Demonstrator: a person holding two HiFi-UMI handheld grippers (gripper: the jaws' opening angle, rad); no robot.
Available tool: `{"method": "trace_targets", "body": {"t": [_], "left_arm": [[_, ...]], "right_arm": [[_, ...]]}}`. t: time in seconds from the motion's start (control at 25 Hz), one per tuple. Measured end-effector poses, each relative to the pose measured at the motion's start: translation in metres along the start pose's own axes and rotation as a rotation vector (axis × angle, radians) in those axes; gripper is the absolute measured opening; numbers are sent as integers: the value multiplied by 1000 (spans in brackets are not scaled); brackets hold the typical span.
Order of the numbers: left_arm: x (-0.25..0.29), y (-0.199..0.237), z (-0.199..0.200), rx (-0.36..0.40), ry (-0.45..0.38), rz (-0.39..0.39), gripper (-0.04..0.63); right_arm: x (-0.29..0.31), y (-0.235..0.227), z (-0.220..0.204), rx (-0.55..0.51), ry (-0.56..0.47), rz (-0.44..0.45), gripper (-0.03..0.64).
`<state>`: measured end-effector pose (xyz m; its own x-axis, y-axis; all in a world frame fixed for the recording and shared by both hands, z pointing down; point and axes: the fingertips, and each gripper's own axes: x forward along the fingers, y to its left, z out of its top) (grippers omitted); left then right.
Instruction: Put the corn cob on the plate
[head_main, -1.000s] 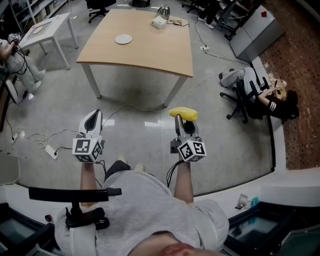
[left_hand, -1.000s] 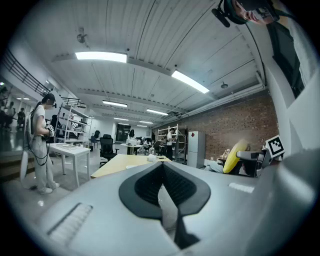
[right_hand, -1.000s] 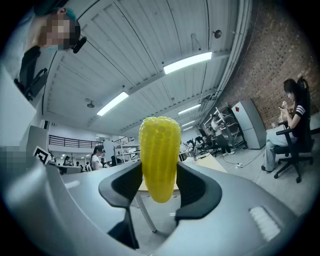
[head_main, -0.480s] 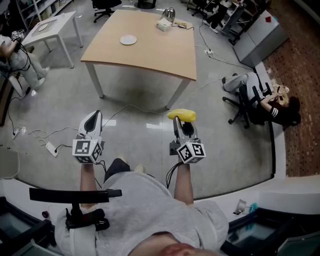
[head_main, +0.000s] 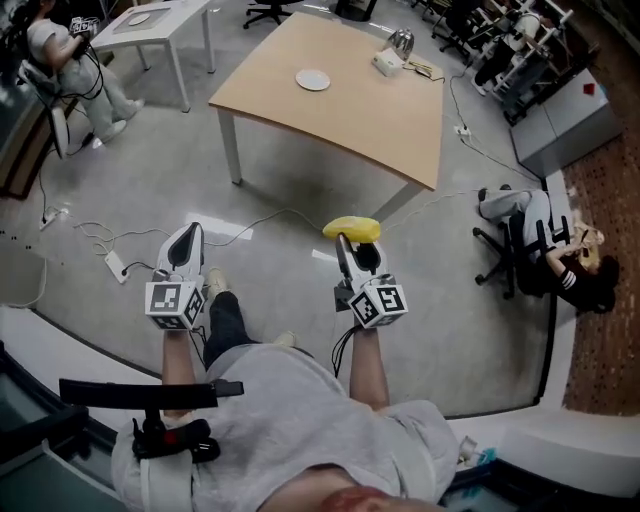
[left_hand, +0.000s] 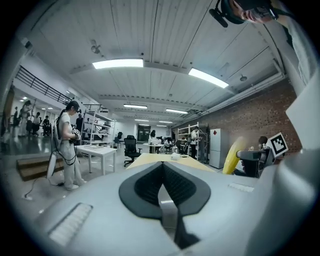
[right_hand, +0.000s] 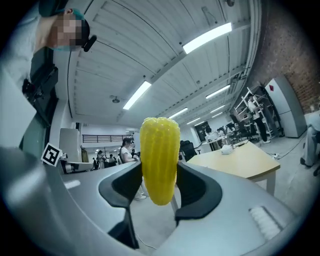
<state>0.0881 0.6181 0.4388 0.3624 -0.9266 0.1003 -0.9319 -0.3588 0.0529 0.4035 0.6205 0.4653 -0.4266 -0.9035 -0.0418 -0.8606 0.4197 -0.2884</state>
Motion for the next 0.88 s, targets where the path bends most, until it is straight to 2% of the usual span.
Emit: {"method": "trace_targets", "body": {"t": [0.2, 0.56, 0.88], "left_arm": [[7, 72, -10, -18, -7, 83, 20], [33, 198, 2, -39, -3, 176, 20], [34, 340, 7, -61, 2, 282, 20]], "right_arm": [[80, 31, -20, -13, 34, 93, 221], [226, 101, -43, -19, 98, 228, 221], [358, 175, -67, -10, 127, 314, 221]]}}
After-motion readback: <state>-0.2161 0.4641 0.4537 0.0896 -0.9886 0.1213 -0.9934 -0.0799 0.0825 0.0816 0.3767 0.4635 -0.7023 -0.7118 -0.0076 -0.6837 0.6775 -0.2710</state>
